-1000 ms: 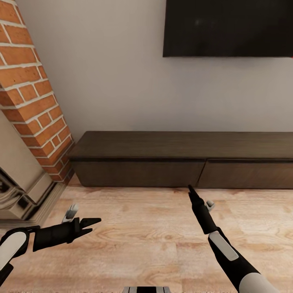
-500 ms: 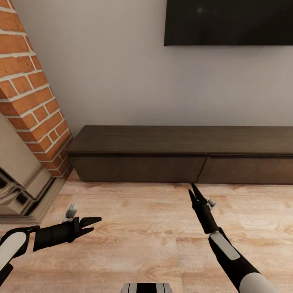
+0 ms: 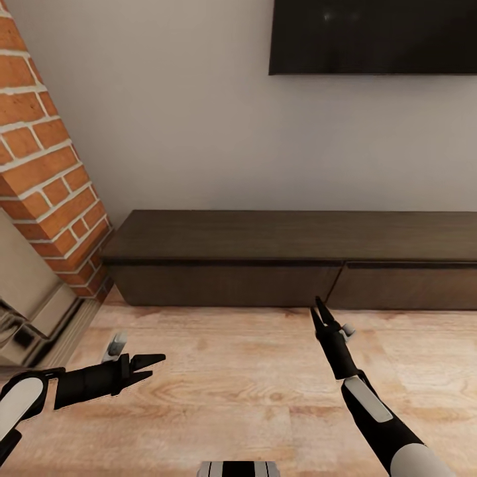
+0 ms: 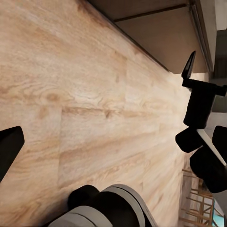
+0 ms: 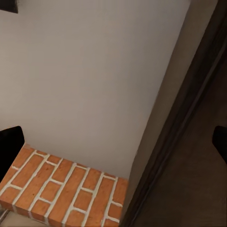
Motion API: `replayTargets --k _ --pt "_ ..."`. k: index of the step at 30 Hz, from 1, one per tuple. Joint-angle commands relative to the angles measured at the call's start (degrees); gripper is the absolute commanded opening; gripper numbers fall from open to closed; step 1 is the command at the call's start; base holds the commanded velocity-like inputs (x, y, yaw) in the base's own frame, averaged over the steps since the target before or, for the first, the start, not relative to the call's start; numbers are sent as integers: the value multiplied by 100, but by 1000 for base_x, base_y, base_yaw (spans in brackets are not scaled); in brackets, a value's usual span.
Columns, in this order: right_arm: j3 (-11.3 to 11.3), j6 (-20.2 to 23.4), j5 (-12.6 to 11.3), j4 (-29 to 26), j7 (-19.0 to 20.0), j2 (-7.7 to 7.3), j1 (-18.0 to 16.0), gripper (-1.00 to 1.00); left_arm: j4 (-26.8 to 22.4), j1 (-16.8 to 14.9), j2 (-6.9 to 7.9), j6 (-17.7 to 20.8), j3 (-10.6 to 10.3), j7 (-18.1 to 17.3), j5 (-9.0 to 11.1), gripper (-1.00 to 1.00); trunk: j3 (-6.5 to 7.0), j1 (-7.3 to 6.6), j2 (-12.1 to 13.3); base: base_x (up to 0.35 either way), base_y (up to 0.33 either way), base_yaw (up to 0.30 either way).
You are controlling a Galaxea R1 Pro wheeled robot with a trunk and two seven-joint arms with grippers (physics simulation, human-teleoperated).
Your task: Place each of the two pumpkins and all three candles from the living room inside a cabinet in the living room (use any cabinet), then make sure every cabinet is closed, and position the cauldron so it is next to a table in the living room.
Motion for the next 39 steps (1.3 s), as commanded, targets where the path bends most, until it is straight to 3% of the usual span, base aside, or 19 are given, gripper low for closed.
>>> replayTargets --k 1,21,26,35,39 --pt "32 -25 -53 2 12 -8 -5 100 1 -4 4 6 -5 -58 -54 100 -4 2 -2 292 0 0" --pt "18 -36 -60 8 -108 -7 -5 100 6 -4 -17 0 -314 -61 -40 100 -4 2 -2 236 -7 0" --pt "19 -41 -283 3 -75 -8 -5 100 8 -4 -53 -2 -425 -67 -30 100 -4 2 -2 59 -18 0" --pt "12 -104 -334 10 -74 -7 -5 100 8 -4 -66 -11 -444 -67 -29 100 -4 2 -2 45 -9 0" --pt "-246 -115 -332 25 -113 -1 -5 100 8 -4 -74 -11 -445 -67 -29 100 -4 2 -2 5 -2 0"
